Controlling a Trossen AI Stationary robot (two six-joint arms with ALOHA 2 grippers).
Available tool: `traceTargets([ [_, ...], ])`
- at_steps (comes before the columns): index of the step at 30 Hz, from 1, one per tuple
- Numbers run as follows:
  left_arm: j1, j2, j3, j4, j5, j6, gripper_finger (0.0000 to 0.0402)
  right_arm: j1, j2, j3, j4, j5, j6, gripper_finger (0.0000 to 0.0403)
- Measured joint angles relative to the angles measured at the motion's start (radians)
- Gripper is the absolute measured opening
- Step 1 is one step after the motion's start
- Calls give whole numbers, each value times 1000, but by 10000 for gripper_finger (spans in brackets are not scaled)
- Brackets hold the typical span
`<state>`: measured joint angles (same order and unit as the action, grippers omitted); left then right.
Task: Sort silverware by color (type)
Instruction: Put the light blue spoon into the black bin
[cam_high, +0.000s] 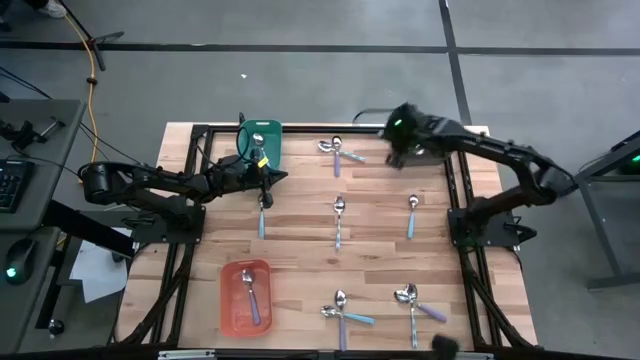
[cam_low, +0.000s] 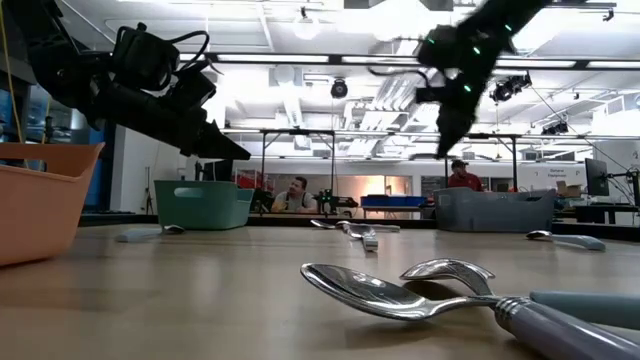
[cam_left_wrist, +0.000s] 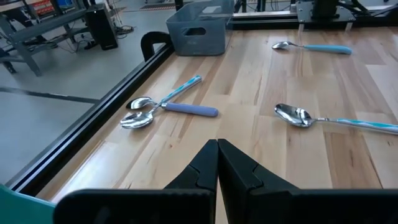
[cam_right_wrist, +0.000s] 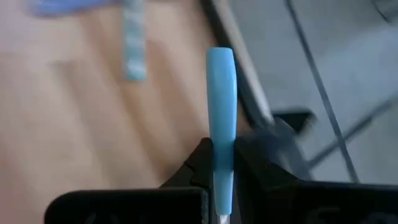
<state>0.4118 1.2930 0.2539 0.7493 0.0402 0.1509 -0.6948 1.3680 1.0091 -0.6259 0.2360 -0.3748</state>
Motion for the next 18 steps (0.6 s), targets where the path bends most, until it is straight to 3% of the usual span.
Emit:
traceTargets([
  [7, 0, 0, 0, 3, 0, 0, 0, -253, 0, -104, 139, -93, -69, 14],
  [18, 0, 0, 0, -2, 0, -8, 0, -327, 105, -159, 210, -122, -132, 14],
])
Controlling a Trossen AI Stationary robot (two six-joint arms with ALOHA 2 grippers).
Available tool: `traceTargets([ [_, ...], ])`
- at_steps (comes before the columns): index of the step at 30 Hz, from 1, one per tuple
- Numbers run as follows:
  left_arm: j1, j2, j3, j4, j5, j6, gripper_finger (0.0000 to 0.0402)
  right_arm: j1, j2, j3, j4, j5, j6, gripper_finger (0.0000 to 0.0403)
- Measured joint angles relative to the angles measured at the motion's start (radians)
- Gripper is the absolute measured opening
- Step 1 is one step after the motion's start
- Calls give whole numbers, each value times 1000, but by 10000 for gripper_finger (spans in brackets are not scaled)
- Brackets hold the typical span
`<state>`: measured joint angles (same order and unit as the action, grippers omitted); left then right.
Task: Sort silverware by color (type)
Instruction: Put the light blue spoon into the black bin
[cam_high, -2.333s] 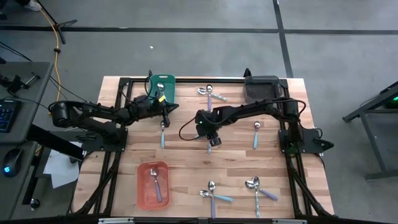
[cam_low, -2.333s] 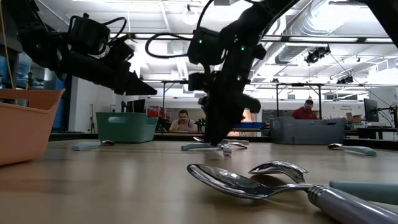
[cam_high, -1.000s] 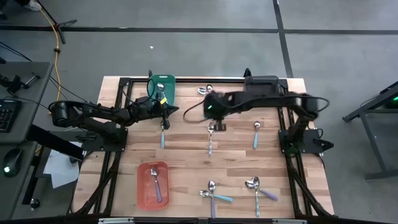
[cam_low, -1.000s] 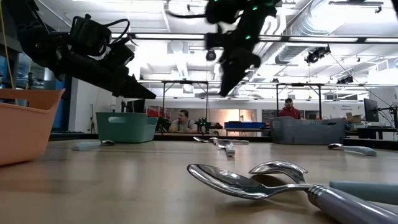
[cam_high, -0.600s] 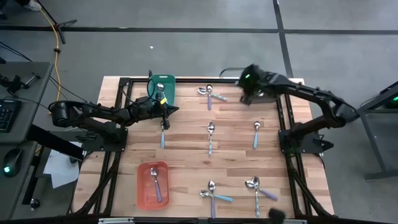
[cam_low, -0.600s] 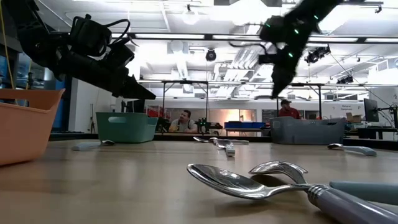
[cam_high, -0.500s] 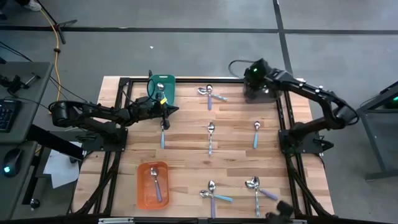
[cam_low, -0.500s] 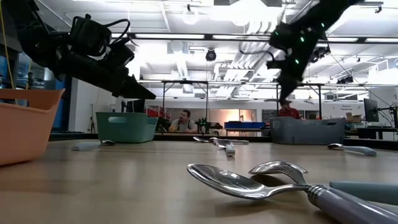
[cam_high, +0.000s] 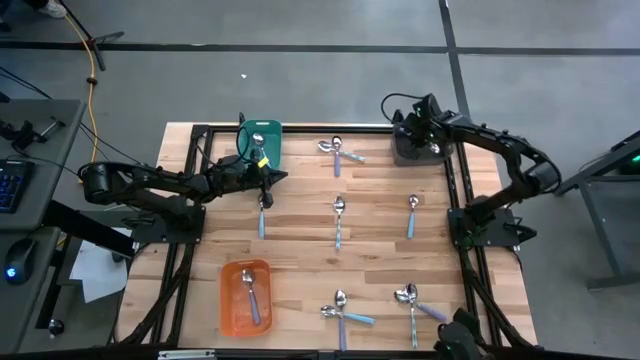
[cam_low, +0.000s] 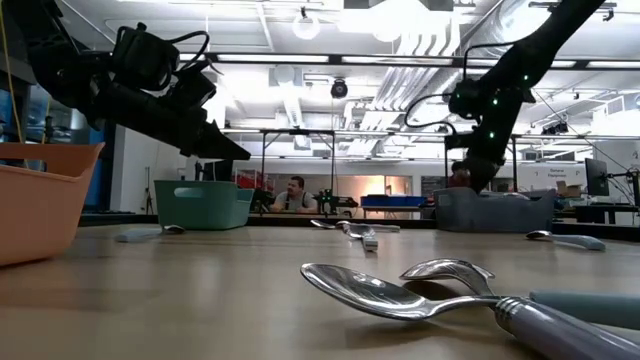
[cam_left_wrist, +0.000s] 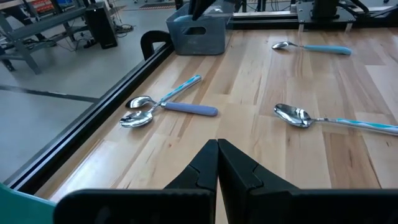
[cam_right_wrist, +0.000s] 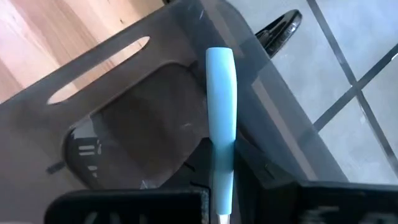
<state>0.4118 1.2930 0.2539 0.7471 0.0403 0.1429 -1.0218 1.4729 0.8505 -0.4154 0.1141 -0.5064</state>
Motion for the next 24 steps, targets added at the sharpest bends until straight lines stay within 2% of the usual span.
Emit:
traceTargets([
  [11, 0, 0, 0, -1, 0, -3, 0, 0, 93, 0, 50, -9, -37, 14],
  [24, 0, 0, 0, -2, 0, -9, 0, 0, 117, 0, 60, -10, -34, 23],
])
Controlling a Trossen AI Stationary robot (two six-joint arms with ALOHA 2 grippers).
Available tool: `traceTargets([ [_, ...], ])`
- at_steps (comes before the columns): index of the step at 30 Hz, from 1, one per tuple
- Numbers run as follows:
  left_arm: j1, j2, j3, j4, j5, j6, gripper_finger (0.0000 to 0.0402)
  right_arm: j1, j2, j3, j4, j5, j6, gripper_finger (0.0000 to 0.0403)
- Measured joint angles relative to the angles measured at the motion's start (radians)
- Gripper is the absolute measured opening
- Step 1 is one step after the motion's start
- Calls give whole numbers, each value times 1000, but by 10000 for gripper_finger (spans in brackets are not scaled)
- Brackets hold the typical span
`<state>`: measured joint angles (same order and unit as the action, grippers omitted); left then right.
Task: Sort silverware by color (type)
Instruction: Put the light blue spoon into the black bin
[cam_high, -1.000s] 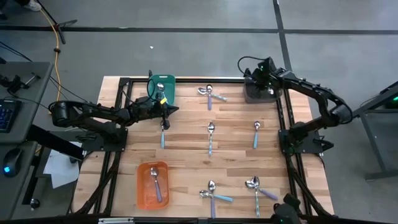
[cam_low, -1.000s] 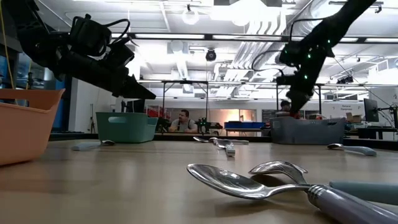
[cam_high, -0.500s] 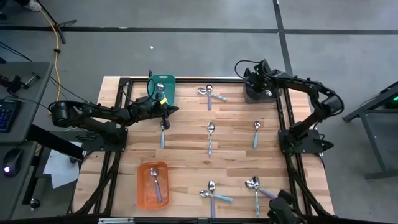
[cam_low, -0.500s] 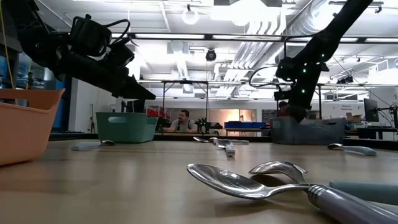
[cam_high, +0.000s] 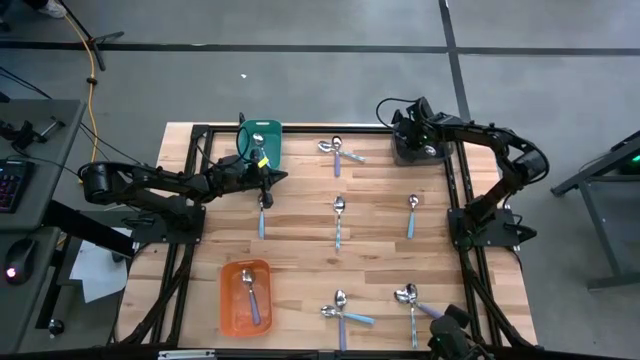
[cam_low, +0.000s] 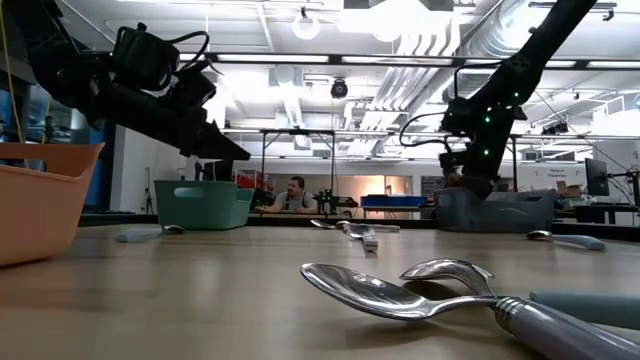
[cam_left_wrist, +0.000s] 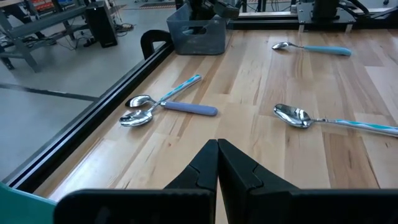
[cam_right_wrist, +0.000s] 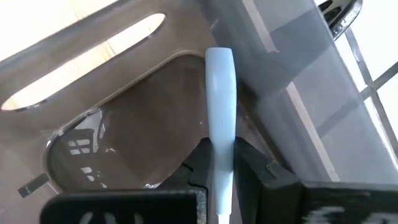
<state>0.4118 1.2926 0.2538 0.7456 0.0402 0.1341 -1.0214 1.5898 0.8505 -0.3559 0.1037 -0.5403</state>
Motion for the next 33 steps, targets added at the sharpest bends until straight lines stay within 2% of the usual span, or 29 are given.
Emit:
traceTargets([
  [25, 0, 0, 0, -1, 0, 0, 0, 0, 0, 0, -19, 27, 8, 26],
  [28, 0, 0, 0, -1, 0, 0, 0, 0, 0, 0, -20, 27, 15, 38],
  [33, 0, 0, 0, -1, 0, 0, 0, 1, -1, 1, -19, 57, 36, 83],
])
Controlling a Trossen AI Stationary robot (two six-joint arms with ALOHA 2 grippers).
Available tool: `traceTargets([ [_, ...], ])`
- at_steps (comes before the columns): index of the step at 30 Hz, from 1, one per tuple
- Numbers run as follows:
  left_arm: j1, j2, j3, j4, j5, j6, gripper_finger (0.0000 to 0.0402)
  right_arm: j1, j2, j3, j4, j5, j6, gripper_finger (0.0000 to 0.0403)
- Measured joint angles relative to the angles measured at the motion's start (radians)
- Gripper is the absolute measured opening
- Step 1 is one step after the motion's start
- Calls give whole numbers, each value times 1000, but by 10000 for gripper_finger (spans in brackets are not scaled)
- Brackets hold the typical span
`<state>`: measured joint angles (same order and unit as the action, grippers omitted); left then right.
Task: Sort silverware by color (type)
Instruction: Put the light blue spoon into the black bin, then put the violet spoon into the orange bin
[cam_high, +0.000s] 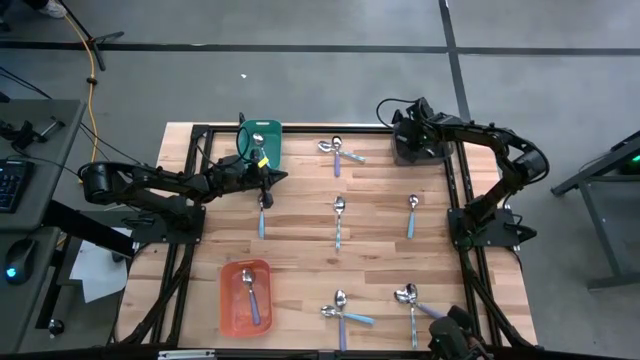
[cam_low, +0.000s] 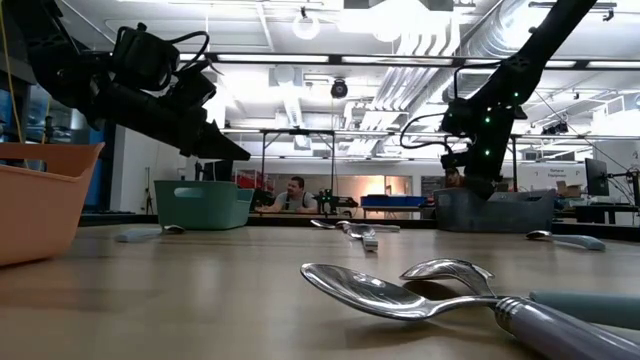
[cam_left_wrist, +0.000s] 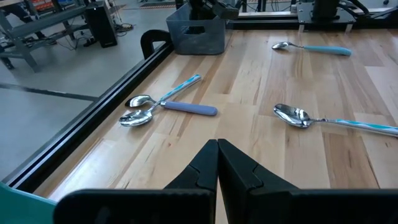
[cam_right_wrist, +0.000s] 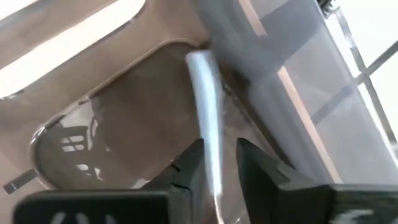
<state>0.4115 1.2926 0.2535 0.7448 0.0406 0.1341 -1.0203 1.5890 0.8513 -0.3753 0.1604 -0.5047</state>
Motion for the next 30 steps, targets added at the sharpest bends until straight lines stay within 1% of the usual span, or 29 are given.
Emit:
traceTargets([
  [4, 0, 0, 0, 0, 0, 0, 0, 0, -1, 0, 0, 9, 0, 107],
  [8, 0, 0, 0, 0, 0, 0, 0, 7, -1, 13, -14, 21, 3, 110],
  [12, 0, 0, 0, 0, 0, 0, 0, 30, -23, 42, -38, 46, 3, 88],
  [21, 0, -1, 0, -15, 1, 1, 0, 95, -166, 60, -119, 50, 29, 6],
  [23, 0, -1, 0, -17, 1, 1, 0, 111, -202, 55, -123, 41, 57, 4],
  [27, 0, -1, 0, -21, 21, 1, 0, 156, -263, 23, -117, -27, 102, 8],
  [30, 0, -1, 0, -21, 43, 1, 0, 208, -301, -19, -65, -41, 121, 5],
])
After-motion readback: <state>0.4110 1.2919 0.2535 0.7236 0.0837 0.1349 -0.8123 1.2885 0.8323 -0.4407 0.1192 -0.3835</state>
